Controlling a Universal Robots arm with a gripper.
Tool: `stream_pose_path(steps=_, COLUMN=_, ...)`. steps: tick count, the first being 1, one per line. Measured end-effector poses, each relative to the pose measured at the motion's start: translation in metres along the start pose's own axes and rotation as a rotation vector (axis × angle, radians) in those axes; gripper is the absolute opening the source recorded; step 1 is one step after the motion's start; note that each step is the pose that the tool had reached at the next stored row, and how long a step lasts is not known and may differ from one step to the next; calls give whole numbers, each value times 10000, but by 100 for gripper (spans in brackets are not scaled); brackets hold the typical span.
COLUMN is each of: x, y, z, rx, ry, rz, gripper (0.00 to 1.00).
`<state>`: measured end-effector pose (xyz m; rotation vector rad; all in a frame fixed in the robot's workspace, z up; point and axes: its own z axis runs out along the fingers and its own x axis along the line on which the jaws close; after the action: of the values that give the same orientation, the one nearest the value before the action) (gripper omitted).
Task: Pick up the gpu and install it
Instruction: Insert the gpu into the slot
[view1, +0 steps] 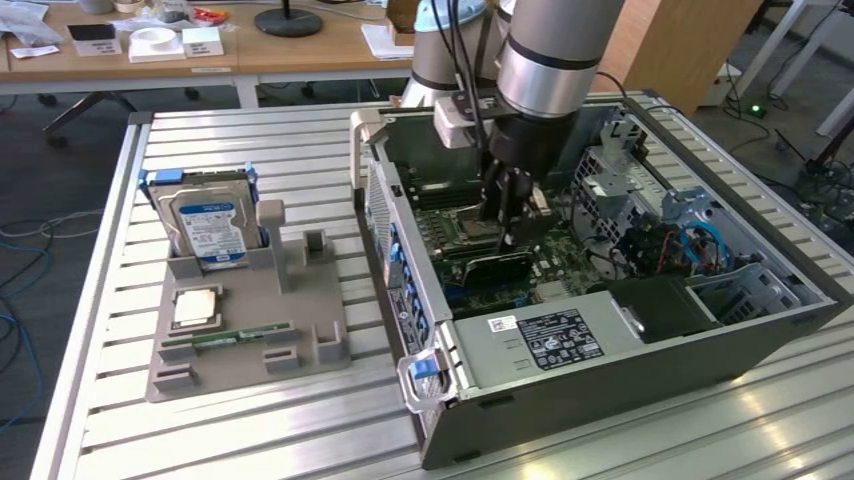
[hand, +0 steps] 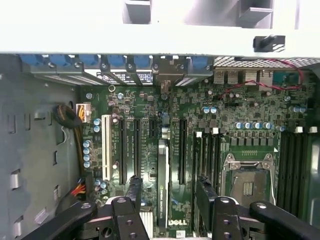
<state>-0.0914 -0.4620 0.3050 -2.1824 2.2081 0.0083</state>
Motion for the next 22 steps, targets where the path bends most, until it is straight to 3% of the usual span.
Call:
stream_pose_path(steps=18, x=-12, y=-10, z=-409, rx=1, ry=10, rz=0, gripper=57)
stream_pose_path(steps=22, x=-13, y=-11, z=-452, rx=1, ry=9, rz=0, gripper=57)
